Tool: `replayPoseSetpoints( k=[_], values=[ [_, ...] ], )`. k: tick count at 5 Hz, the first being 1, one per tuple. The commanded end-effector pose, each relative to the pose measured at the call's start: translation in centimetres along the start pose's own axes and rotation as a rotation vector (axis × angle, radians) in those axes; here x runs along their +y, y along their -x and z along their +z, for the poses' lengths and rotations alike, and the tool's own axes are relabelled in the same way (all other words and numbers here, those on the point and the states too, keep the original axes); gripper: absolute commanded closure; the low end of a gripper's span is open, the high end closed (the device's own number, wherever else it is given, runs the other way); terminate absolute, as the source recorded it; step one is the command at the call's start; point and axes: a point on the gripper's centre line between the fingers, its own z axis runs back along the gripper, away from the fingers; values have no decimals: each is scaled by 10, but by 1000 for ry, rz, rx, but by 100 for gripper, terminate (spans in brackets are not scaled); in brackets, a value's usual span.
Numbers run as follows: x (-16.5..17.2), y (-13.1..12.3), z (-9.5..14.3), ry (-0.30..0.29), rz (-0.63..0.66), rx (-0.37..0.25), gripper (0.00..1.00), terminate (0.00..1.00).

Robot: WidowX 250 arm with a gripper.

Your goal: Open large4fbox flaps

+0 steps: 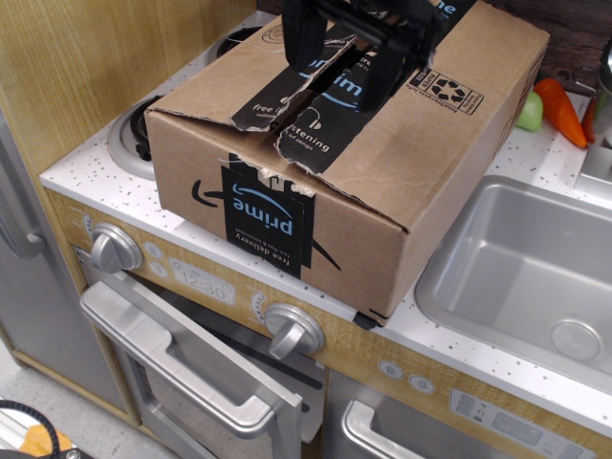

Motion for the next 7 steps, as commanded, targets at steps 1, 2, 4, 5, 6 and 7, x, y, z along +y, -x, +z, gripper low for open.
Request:
replayPoseSetpoints(
  k=[1,2,4,5,6,7],
  values=[
    [7,3,-3,-127,-16,-71,0,0],
    [14,3,-5,-218,-44,-74,0,0],
    [37,-6,-13,-236,-91,-87,0,0],
    [45,-9,-22,-264,-115,-101,0,0],
    [50,-8,-26,-306,-138,-95,0,0],
    [55,-8,-29,-331,-153,-102,0,0]
  ],
)
